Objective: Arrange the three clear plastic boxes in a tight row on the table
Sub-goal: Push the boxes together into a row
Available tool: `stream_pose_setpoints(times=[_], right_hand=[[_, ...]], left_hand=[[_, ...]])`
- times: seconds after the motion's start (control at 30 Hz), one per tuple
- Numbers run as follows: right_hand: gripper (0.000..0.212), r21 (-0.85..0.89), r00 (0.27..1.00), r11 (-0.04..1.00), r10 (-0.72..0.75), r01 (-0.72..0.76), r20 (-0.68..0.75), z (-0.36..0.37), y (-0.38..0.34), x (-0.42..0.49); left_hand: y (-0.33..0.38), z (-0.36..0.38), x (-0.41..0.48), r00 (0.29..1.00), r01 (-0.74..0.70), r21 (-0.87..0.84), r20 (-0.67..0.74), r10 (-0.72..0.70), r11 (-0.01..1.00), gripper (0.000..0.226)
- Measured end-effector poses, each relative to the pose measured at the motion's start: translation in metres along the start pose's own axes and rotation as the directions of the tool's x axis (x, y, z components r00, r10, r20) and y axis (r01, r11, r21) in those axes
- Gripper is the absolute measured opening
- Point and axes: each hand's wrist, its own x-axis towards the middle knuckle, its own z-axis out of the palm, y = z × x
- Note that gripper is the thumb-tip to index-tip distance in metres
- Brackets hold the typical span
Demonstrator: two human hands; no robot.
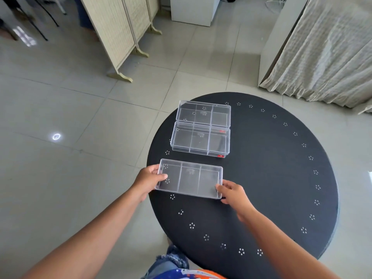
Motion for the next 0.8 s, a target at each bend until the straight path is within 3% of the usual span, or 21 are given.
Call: stream_pose_setpoints(times=[0.47, 0.67, 0.8], right_hand=[[0.019, 0.022, 0.996, 0.999, -0.026, 0.028, -0.084, -0.012, -0.009, 0.015], [0.029, 0.020, 0.994, 1.000, -0.022, 0.024, -0.111, -0.013, -0.008, 0.019], [0.020, 0.017, 0.995, 1.000, -0.020, 0.021, -0.098, -0.013, -0.009, 0.018]], left_hand=[[0.032, 0.020, 0.009, 1.000, -0.025, 0.037, 0.010, 0.024, 0.999, 0.052], [0.032, 0.022, 0.012, 1.000, -0.025, 0.025, 0.011, 0.024, 0.999, 0.052], [0.031, 0.021, 0.013, 1.000, -0.028, 0.034, 0.012, 0.027, 0.999, 0.054]])
